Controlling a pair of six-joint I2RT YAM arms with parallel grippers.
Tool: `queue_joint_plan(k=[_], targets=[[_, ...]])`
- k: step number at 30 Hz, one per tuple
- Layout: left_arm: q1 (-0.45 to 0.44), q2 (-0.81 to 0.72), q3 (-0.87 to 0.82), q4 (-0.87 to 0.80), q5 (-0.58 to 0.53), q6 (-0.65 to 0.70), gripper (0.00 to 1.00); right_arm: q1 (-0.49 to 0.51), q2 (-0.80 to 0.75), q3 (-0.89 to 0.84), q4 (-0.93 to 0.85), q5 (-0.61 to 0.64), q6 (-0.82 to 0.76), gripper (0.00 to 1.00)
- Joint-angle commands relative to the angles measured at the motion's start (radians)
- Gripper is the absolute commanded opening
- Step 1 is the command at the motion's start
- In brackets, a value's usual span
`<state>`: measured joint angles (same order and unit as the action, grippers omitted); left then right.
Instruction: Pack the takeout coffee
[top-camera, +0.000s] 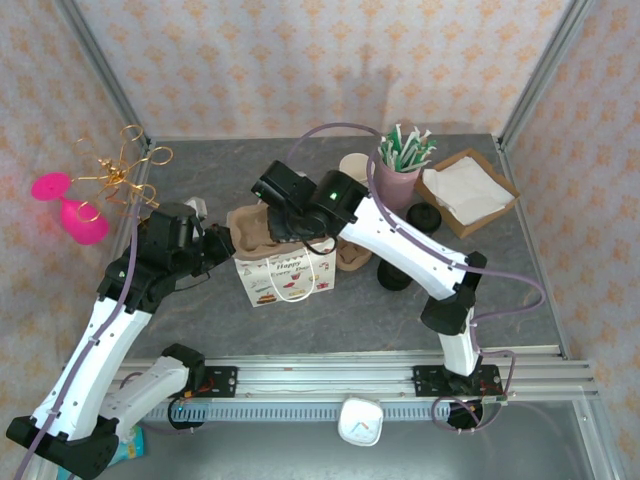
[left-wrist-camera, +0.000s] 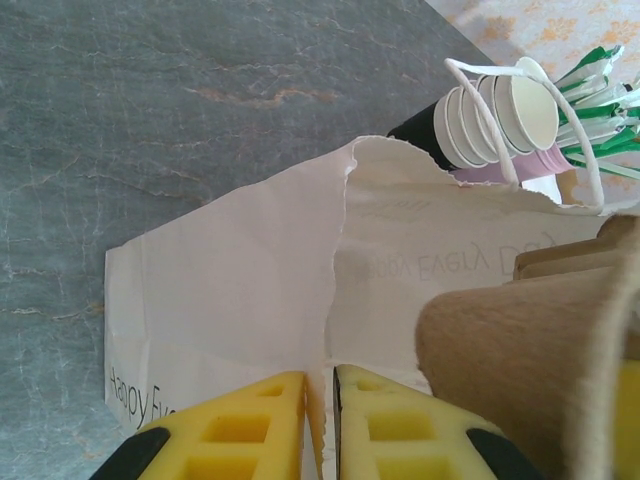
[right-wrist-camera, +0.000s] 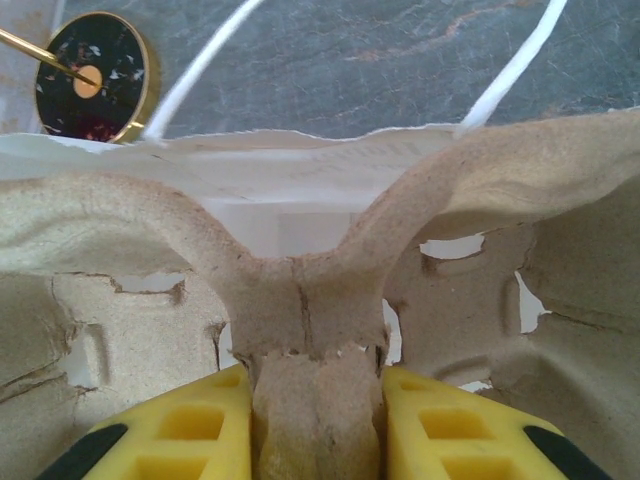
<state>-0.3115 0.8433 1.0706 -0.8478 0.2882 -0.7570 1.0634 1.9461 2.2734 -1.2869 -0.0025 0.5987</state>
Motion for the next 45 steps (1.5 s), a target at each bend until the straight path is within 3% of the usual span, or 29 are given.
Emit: queue_joint_plan(k=[1,12,20,31,45], targets=[[0.009,-0.016,-0.004,0.006,0.011,0.024,0.18,-0.014,-0.024,-0.033,-0.022,0.067,0.023,0.29],[0.008,-0.021,-0.001,-0.010,-0.011,0.042,0.18,-0.004,-0.014,-0.060,-0.021,0.046,0.019,0.27],[0.008,-0.015,0.017,-0.031,-0.039,0.059,0.20,-0.003,-0.061,-0.131,-0.022,0.105,0.047,0.27],[-0.006,-0.038,0.007,0.020,0.045,0.042,0.11,0.012,0.043,-0.031,-0.022,0.054,0.032,0.26],[-0.016,-0.042,-0.029,0.056,0.102,0.051,0.10,0.023,0.133,0.008,-0.021,0.000,0.024,0.26]])
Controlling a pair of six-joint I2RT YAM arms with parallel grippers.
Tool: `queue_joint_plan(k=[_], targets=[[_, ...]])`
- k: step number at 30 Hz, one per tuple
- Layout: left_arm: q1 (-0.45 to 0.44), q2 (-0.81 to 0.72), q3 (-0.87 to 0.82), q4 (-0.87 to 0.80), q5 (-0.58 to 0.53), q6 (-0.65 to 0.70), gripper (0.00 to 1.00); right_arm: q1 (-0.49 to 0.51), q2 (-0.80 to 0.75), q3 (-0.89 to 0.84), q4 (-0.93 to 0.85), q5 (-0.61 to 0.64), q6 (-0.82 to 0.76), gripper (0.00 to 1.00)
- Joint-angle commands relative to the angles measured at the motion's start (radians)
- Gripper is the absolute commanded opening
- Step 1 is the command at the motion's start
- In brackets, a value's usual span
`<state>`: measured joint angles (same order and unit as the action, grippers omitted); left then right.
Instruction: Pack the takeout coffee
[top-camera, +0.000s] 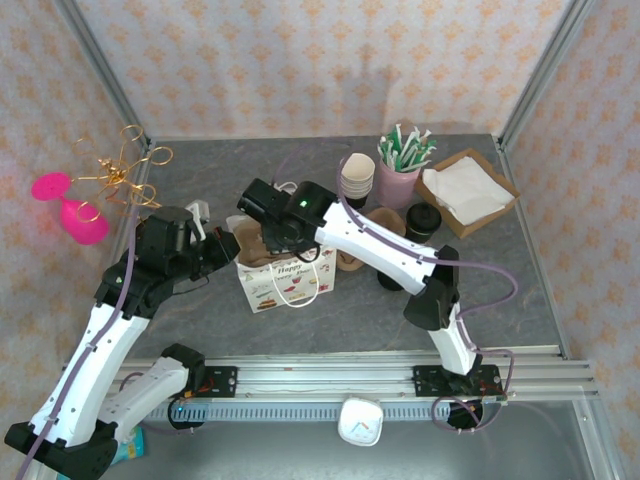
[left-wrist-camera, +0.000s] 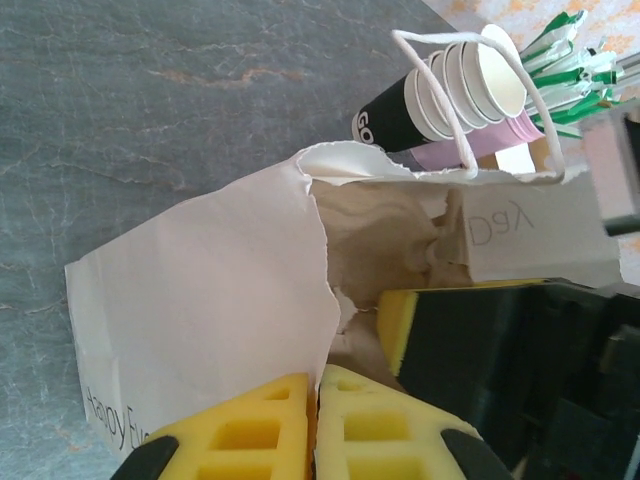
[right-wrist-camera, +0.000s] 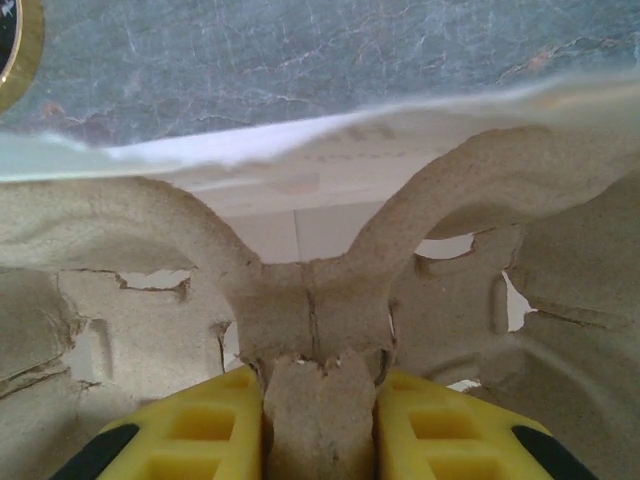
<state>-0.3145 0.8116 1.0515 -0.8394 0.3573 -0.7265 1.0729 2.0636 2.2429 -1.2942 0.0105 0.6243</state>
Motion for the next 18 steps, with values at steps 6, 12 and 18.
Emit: queue_joint_plan(k=[6,12,18], targets=[[-0.014,-0.016,-0.017,0.023,-0.012,0.020,0.11,0.013,0.026,0.011,-0.014,-0.025,-0.008,0.25],[-0.013,-0.023,-0.026,0.023,-0.029,0.006,0.11,0.011,0.014,-0.026,-0.013,-0.014,-0.009,0.26],[-0.014,-0.026,-0.044,0.050,0.028,0.002,0.11,0.012,0.059,0.013,-0.014,-0.055,-0.021,0.26]])
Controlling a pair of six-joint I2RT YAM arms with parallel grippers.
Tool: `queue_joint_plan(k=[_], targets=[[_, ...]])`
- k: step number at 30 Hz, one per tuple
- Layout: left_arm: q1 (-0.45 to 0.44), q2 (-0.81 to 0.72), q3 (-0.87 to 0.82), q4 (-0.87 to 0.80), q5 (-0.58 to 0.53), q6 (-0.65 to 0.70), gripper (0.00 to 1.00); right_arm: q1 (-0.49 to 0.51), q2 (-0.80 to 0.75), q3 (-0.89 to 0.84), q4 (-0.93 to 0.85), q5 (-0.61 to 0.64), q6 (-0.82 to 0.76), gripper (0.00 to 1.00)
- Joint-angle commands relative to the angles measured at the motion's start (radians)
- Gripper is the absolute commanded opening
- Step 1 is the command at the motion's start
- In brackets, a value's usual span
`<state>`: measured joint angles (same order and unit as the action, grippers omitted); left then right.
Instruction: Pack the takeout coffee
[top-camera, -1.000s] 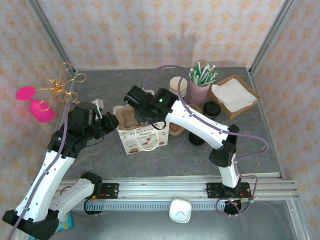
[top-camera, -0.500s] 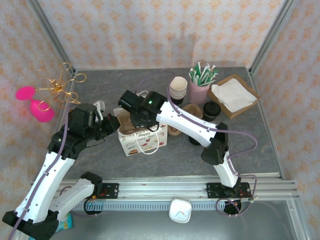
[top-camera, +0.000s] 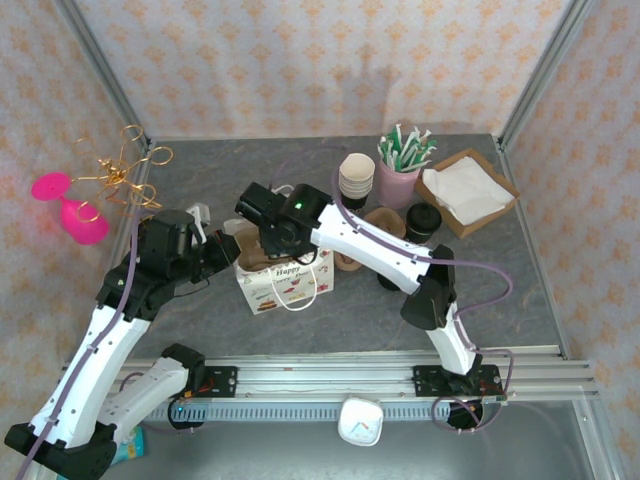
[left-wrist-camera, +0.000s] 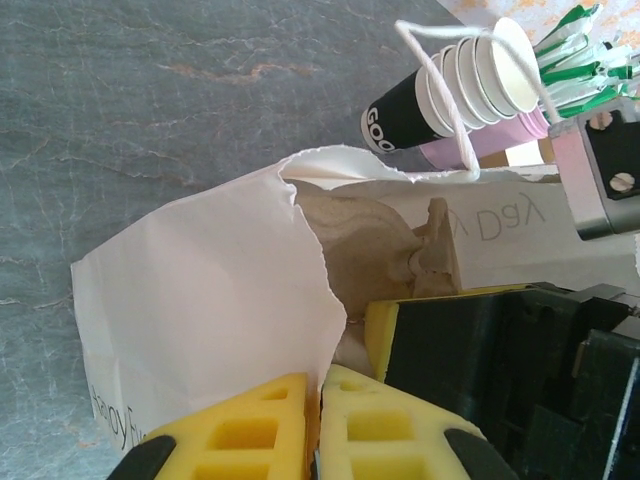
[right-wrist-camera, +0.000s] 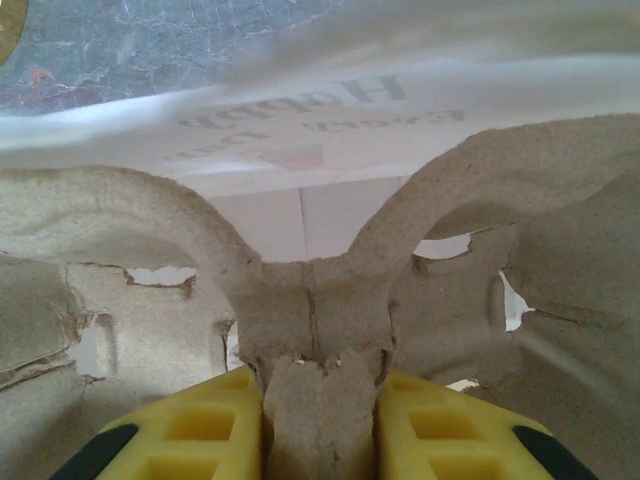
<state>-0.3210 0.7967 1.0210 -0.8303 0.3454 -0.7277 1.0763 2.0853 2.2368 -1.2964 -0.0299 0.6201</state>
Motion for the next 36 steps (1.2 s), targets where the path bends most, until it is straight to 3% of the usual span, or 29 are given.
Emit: queue_joint_plan(k=[1,6,21,36], targets=[[-0.006,-0.013,-0.015,0.043,0.047,0.005,0.11,0.010,0.042,0.021,-0.011,-0.015,-0.016,0.26],[-0.012,-0.011,-0.017,0.044,0.064,0.017,0.11,0.010,0.072,0.037,-0.012,-0.056,-0.022,0.26],[-0.013,-0.009,-0.036,0.029,0.021,0.004,0.14,0.002,0.078,-0.025,-0.009,-0.003,-0.017,0.26],[-0.013,-0.008,-0.072,0.037,-0.012,-0.006,0.17,-0.008,0.084,-0.138,0.095,-0.016,-0.032,0.28]])
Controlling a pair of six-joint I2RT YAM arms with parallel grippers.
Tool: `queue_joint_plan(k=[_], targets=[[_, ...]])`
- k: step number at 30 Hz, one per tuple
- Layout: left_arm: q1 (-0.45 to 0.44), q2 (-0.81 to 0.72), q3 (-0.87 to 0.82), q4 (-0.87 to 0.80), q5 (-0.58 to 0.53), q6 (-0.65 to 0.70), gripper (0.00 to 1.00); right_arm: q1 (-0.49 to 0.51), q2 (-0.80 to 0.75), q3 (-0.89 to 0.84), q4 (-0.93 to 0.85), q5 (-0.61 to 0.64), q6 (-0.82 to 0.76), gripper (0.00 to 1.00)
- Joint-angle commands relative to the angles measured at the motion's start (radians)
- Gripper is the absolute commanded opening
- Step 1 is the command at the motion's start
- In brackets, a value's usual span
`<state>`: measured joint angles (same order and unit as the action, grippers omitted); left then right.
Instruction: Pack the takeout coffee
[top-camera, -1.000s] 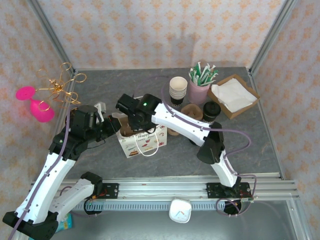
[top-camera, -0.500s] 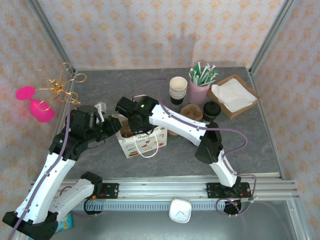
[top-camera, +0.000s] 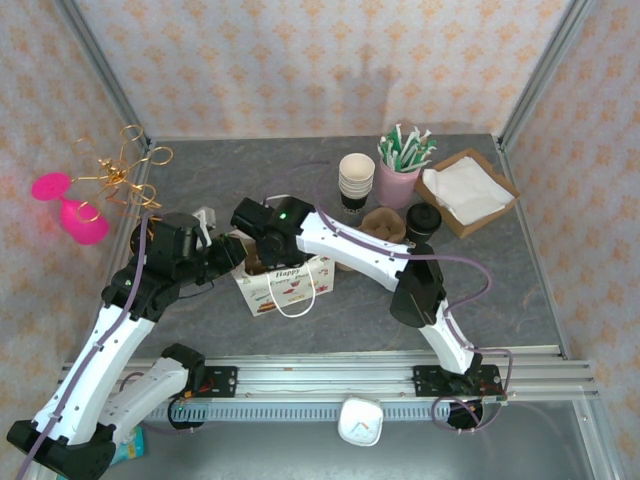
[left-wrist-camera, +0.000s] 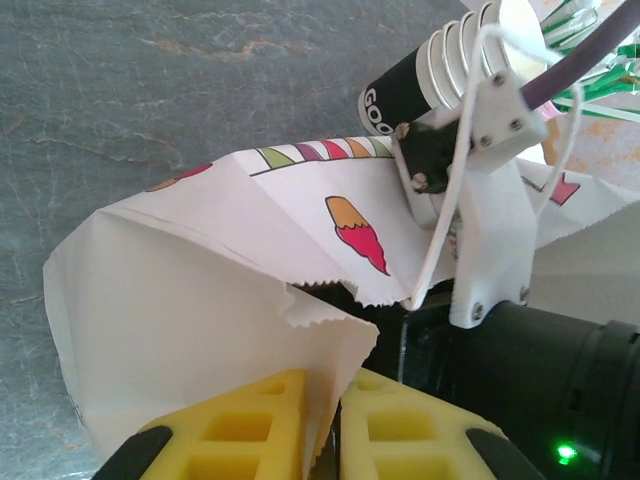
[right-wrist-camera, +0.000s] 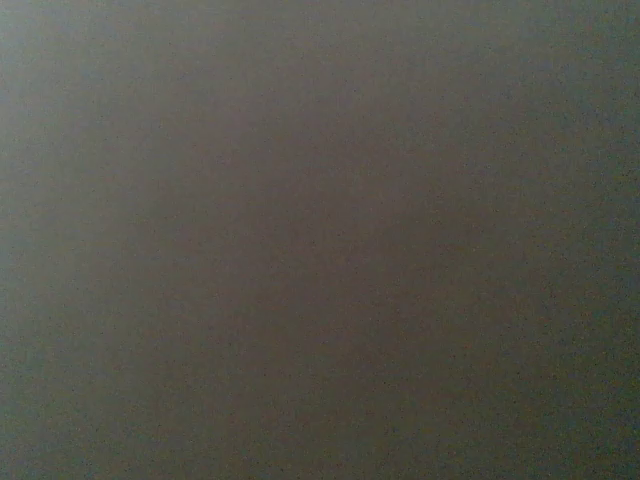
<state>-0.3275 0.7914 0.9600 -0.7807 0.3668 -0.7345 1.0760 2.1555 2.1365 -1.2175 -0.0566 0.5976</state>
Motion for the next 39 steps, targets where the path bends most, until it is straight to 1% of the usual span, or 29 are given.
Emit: queue_joint_plan(k=[1,9,12,14,17,22,30,34,39], targets=[[-0.007,-0.001,-0.010,-0.011,-0.028,0.001,0.17,-0.009,0.013,-0.044,0.022,0.006,-0.010,0.28],[-0.007,-0.001,-0.012,-0.018,-0.037,0.006,0.17,-0.013,0.010,-0.091,0.068,0.009,-0.008,0.29],[-0.007,-0.001,-0.008,-0.020,-0.039,0.006,0.17,-0.013,0.004,-0.079,0.068,0.006,-0.004,0.34],[-0.007,0.000,-0.007,-0.021,-0.045,0.007,0.17,-0.013,-0.004,-0.075,0.068,0.013,-0.005,0.40],[-0.007,0.005,-0.009,-0.020,-0.043,0.007,0.17,-0.013,-0.009,-0.062,0.053,0.010,-0.003,0.43],[-0.007,0.012,-0.006,-0.019,-0.051,0.009,0.17,-0.011,-0.023,-0.047,0.044,0.008,-0.002,0.51],[-0.007,0.013,0.005,-0.031,-0.071,0.010,0.17,-0.003,-0.041,-0.017,0.015,0.011,-0.004,0.68],[-0.006,0.014,0.010,-0.032,-0.075,0.009,0.17,-0.001,-0.045,-0.001,0.004,0.014,-0.004,0.73],[-0.007,0.014,0.017,-0.044,-0.090,0.009,0.17,0.007,-0.051,0.035,-0.013,0.012,-0.004,0.82]])
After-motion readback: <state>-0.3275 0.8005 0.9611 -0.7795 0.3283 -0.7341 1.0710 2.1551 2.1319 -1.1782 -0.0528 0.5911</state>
